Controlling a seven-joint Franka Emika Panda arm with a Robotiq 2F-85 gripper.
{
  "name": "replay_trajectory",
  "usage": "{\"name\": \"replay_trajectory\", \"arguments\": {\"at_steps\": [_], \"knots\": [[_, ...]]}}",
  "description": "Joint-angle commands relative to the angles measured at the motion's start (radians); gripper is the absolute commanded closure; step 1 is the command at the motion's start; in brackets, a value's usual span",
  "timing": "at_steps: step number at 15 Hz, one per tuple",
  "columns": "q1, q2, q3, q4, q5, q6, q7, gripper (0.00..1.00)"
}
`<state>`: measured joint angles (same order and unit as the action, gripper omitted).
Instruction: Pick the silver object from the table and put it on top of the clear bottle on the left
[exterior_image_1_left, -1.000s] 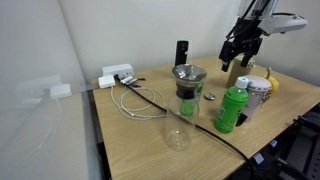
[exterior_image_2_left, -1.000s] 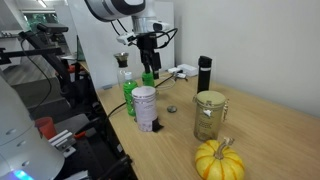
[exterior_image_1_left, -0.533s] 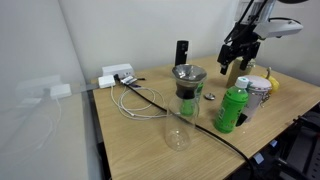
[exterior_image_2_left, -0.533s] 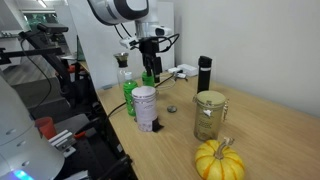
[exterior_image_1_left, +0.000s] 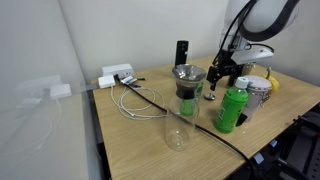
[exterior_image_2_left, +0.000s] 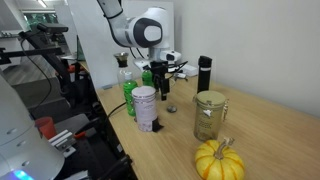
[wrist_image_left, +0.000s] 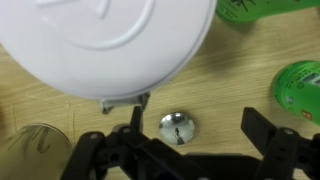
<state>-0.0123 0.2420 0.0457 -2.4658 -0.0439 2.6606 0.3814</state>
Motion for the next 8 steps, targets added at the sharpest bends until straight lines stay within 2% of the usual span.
{"name": "replay_trajectory", "arguments": {"at_steps": [1,5,8], "knots": [[0.055,0.077,-0.056,0.073,-0.01,0.023,0.016,0.0],[0.124,0.139,-0.14,0.143,-0.084,0.035,0.069,0.0],[0.157,0.168,-0.178,0.173,-0.109,0.017,0.09,0.0]]}}
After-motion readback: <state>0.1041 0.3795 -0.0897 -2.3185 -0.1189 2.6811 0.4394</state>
